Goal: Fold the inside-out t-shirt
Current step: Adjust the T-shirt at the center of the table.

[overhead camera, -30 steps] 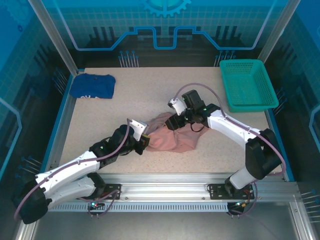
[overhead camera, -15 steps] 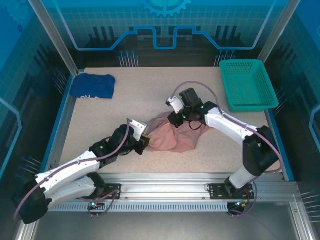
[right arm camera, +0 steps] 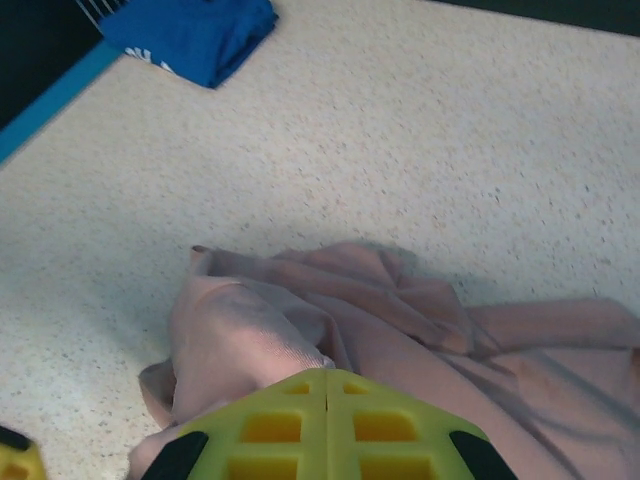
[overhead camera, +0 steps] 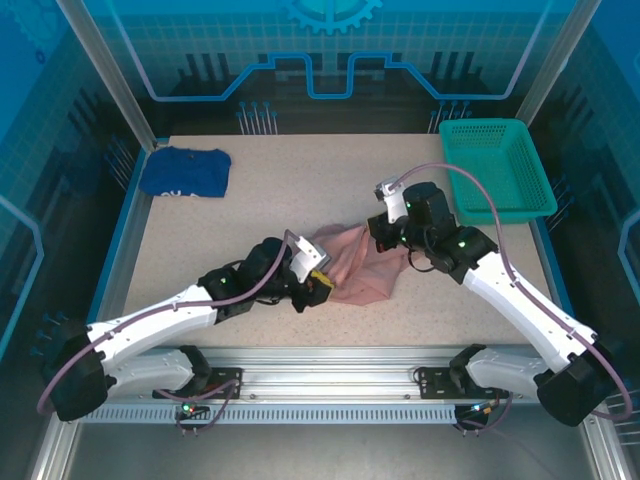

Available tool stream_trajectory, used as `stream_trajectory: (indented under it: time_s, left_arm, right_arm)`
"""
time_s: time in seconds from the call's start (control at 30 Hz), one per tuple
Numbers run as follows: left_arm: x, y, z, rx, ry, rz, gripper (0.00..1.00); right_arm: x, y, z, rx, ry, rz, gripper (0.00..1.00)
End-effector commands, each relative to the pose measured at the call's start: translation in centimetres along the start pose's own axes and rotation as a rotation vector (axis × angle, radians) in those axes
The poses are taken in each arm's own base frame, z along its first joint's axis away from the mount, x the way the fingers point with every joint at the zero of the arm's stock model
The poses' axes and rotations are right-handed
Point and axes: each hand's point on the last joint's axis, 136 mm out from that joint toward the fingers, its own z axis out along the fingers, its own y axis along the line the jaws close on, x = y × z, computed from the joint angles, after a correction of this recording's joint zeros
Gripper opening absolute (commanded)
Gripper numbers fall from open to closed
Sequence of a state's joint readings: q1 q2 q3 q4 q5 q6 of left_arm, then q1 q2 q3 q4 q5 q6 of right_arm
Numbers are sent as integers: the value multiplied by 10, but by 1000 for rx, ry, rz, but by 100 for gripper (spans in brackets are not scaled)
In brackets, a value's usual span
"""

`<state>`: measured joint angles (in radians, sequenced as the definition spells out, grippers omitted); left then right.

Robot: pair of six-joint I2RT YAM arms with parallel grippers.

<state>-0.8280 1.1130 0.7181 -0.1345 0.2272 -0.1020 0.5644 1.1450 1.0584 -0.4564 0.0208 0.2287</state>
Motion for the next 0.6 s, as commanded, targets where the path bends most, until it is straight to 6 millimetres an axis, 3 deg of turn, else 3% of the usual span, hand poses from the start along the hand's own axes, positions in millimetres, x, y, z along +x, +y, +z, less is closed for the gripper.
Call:
stream_trajectory:
  time_s: [0.0,0.17,0.3,0.43,0.57]
  left_arm:
    - [0,-13,-4,59,13,36,33]
    - [-9,1,-8,-65,-44,69,51]
    - [-19,1,4,-169,-95,141,62]
    - [-30,3,20,-266,-157,217,69]
    - [-43,12,24,-319,-202,199,75]
  right_arm:
    - [8,-7,2,42,29,18,0]
    - [5,-3,6,22,33,21,0]
    - [1,2,5,-14,21,49,0]
    - [-8,11,1,-106,-4,123,0]
    - [-8,8,3,-131,13,129,0]
